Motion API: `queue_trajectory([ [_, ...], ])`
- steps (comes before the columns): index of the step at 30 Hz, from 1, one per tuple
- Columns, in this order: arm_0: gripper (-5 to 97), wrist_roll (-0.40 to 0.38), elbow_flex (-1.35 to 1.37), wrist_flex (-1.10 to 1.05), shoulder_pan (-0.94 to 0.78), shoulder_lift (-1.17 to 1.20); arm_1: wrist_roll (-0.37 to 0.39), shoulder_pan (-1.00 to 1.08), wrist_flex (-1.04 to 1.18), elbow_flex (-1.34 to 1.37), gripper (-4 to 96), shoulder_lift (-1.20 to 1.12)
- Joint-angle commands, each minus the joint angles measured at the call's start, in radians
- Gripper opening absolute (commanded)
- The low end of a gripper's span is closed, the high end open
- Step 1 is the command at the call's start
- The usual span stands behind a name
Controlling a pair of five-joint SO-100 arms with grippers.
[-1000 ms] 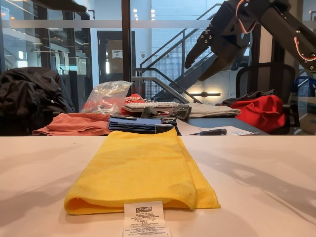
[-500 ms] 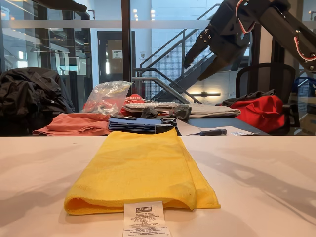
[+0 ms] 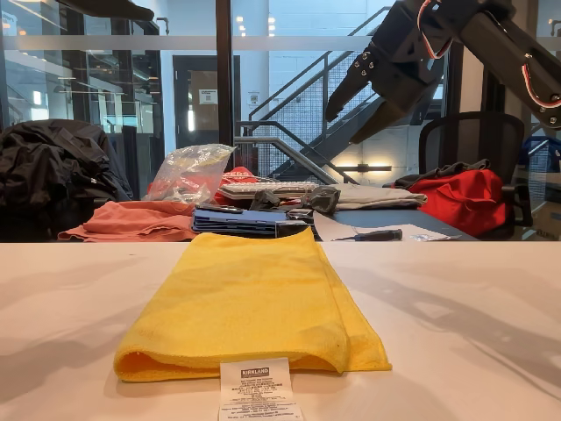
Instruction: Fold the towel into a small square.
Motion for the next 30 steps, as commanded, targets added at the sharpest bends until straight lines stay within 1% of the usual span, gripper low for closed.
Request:
queue_trajectory([
  [1, 17, 0.0, -0.009, -0.005, -0.008, 0.011, 0.0, 0.002, -0.002, -0.017, 19.5, 0.005],
  [26, 17, -0.008, -0.009, -0.005, -0.015, 0.011, 0.0, 0.0, -0.006, -0.017, 19.5, 0.008],
  [30, 17, 0.0, 0.005, 0.012, -0.049, 0.009, 0.002, -0.003, -0.011, -0.038, 19.5, 0.023],
])
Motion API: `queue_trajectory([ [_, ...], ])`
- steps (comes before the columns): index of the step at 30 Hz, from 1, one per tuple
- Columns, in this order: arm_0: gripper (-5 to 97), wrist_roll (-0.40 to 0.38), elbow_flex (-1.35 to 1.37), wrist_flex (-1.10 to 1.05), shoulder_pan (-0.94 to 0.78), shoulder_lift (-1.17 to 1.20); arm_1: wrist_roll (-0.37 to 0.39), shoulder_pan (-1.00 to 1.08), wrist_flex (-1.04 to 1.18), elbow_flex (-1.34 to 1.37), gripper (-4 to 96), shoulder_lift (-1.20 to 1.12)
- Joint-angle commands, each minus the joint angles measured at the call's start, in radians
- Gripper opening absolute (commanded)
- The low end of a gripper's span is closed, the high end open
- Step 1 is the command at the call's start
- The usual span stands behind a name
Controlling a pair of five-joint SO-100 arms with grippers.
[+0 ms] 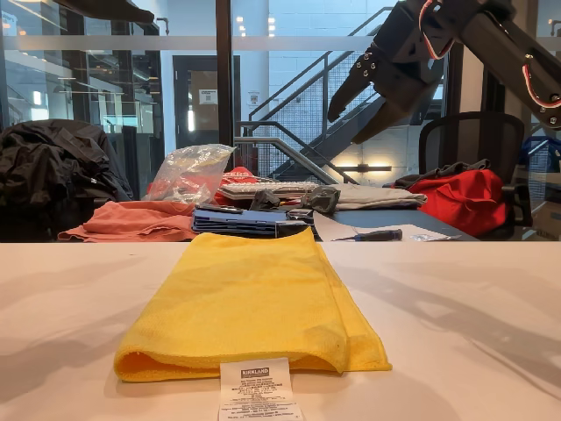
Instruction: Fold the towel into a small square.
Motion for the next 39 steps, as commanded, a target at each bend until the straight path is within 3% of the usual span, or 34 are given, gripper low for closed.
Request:
queue_trajectory([
  [1, 17, 0.0, -0.002, 0.002, -0.035, 0.012, 0.002, 0.003, -0.008, -0.04, 19.5, 0.038],
  [17, 17, 0.003, -0.015, -0.015, -0.044, 0.015, 0.002, 0.005, 0.005, -0.083, 19.5, 0.1],
  [26, 17, -0.009, -0.015, 0.147, 0.058, 0.035, -0.009, 0.018, 0.008, -0.069, 19.5, 0.086],
  [31, 17, -0.009, -0.014, 0.252, 0.186, 0.078, -0.011, 0.008, 0.008, 0.064, 19.5, 0.023],
  [39, 18, -0.011, 0.002, 0.256, 0.193, 0.129, -0.011, 0.021, 0.008, 0.307, 19.5, 0.029],
])
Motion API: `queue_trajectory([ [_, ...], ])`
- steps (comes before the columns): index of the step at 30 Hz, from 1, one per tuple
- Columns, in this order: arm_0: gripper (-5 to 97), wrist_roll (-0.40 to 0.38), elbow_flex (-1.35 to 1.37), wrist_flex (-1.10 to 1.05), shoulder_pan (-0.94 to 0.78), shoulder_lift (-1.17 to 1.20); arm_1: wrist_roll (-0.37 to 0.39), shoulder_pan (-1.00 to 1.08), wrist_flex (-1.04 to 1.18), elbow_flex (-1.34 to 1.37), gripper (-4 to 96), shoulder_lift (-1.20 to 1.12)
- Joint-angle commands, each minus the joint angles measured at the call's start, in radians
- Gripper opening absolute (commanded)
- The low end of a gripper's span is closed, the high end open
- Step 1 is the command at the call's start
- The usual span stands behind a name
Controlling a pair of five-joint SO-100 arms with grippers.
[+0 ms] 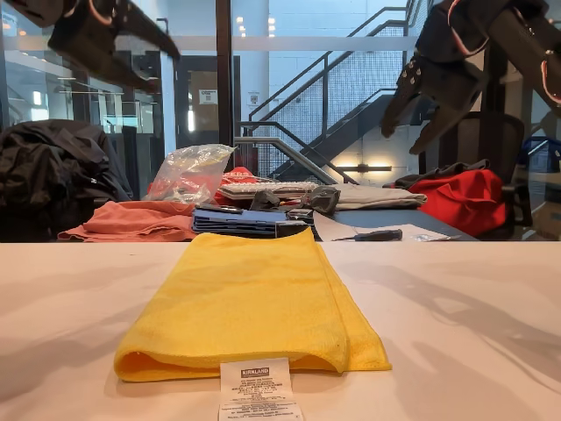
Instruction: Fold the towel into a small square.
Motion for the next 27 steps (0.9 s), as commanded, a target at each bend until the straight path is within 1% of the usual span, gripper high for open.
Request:
queue_trajectory([
  [1, 18, 0.002, -0.008, 0.02, 0.005, 0.055, 0.006, 0.005, -0.003, 0.002, 19.5, 0.035],
  [3, 18, 0.002, -0.008, 0.023, 0.005, 0.055, 0.015, 0.021, -0.003, 0.014, 19.5, 0.04],
  [7, 18, 0.005, -0.008, 0.025, 0.005, 0.058, 0.006, 0.135, 0.0, 0.005, 19.5, 0.021],
  [10, 18, 0.008, -0.008, 0.026, 0.005, 0.058, 0.005, 0.176, 0.018, 0.005, 19.7, 0.069],
  [11, 18, 0.011, -0.008, 0.026, 0.005, 0.058, 0.015, 0.179, 0.031, 0.014, 19.5, 0.089],
  [15, 18, 0.012, -0.006, 0.028, 0.005, 0.078, 0.008, 0.187, 0.092, 0.071, 19.5, 0.106],
  [16, 18, 0.012, -0.005, 0.029, 0.005, 0.078, 0.015, 0.176, 0.114, 0.092, 19.5, 0.118],
  [19, 18, 0.011, 0.098, 0.034, -0.015, 0.089, 0.017, 0.135, 0.166, 0.135, 19.5, 0.176],
  [21, 18, 0.011, 0.259, 0.034, -0.092, 0.089, 0.017, 0.043, 0.183, 0.14, 20.0, 0.193],
  [24, 18, 0.014, 0.535, 0.023, -0.296, 0.092, 0.006, -0.08, 0.193, 0.114, 19.5, 0.206],
  [27, 18, 0.017, 0.721, 0.017, -0.489, 0.089, 0.017, -0.156, 0.229, 0.061, 19.5, 0.216],
])
